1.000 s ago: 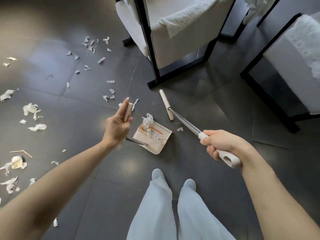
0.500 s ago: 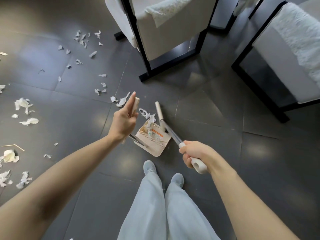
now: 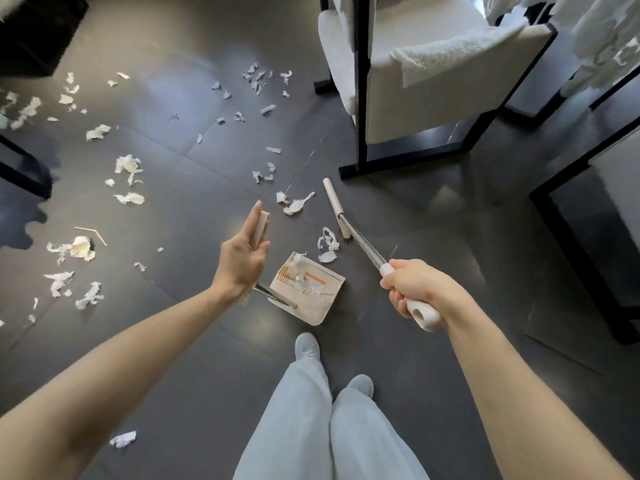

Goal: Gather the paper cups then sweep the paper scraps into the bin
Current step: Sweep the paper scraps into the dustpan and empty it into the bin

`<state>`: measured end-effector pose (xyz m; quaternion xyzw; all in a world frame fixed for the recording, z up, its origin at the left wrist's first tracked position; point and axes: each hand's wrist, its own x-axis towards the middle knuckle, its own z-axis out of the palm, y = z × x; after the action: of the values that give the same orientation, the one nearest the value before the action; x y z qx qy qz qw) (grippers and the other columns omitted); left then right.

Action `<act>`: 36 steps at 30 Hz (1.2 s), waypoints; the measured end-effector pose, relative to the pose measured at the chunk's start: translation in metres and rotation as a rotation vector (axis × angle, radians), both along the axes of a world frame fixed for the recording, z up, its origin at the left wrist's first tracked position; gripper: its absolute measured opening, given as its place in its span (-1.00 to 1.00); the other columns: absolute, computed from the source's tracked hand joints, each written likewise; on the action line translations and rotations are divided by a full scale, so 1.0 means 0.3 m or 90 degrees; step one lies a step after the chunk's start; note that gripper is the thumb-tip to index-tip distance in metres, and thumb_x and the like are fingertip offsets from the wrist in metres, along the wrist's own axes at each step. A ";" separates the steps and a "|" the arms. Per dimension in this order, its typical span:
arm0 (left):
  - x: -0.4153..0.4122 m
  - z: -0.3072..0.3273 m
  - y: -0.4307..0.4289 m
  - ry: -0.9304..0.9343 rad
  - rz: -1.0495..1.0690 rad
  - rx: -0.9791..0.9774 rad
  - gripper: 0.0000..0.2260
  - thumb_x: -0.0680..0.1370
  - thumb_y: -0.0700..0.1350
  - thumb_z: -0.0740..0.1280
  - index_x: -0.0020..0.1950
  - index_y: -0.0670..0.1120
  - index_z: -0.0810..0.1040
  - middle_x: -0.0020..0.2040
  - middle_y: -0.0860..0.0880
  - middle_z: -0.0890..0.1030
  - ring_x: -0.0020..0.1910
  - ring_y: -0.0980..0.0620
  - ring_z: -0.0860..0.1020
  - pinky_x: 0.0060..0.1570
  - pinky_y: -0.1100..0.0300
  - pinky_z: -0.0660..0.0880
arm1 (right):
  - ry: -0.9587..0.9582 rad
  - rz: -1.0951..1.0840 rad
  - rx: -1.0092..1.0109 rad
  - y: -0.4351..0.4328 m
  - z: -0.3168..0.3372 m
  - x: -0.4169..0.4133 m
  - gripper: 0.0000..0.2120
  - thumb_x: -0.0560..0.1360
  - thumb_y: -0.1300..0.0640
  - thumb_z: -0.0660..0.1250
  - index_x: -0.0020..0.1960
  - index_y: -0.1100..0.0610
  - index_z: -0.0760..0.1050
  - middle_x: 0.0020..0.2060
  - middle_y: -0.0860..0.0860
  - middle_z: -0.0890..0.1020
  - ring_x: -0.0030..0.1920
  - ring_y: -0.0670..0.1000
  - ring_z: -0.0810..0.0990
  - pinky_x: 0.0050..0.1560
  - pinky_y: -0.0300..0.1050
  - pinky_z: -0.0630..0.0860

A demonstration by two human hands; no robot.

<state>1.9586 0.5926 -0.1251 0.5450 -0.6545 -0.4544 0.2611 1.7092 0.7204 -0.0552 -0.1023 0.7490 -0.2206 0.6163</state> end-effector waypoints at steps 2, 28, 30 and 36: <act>0.031 -0.018 -0.027 -0.025 0.030 -0.018 -0.32 0.54 -0.34 0.30 0.53 0.16 0.18 0.20 0.41 0.39 0.24 0.49 0.34 0.30 0.52 0.17 | 0.050 0.070 -0.003 -0.052 -0.064 0.003 -0.59 0.54 0.31 0.16 0.38 0.20 0.26 -0.38 0.06 0.40 -0.49 -0.05 0.34 -0.47 -0.22 0.32; 0.194 0.061 -0.522 0.026 0.117 -0.014 -0.34 0.53 -0.42 0.26 0.54 0.04 0.19 0.27 0.30 0.35 0.13 0.61 0.32 0.21 0.63 0.16 | -0.009 0.125 -0.027 -0.635 0.110 0.175 -0.43 0.56 0.36 0.14 0.51 -0.01 0.20 -0.42 0.02 0.36 -0.65 -0.17 0.30 -0.64 -0.36 0.26; 0.199 0.062 -0.577 0.013 0.138 -0.028 -0.35 0.53 -0.41 0.27 0.54 0.02 0.19 0.27 0.26 0.34 0.10 0.64 0.29 0.14 0.69 0.14 | 0.008 0.128 -0.041 -0.715 0.082 0.162 -0.45 0.56 0.36 0.15 0.48 -0.02 0.25 -0.42 0.02 0.37 -0.65 -0.16 0.31 -0.64 -0.36 0.27; 0.215 0.009 -0.766 -0.080 0.184 -0.058 -0.36 0.54 -0.30 0.32 0.54 0.11 0.19 0.17 0.14 0.49 0.11 0.24 0.49 0.05 0.68 0.21 | 0.160 0.341 -0.037 -0.948 -0.093 0.133 -0.79 0.48 0.32 0.11 0.04 0.12 0.39 -0.48 0.07 0.42 -0.54 0.00 0.37 -0.45 -0.18 0.37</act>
<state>2.0232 0.3628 -0.1223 0.6486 -0.6040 -0.3471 0.3067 1.7492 0.4362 -0.0830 -0.3402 0.7594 -0.0572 0.5516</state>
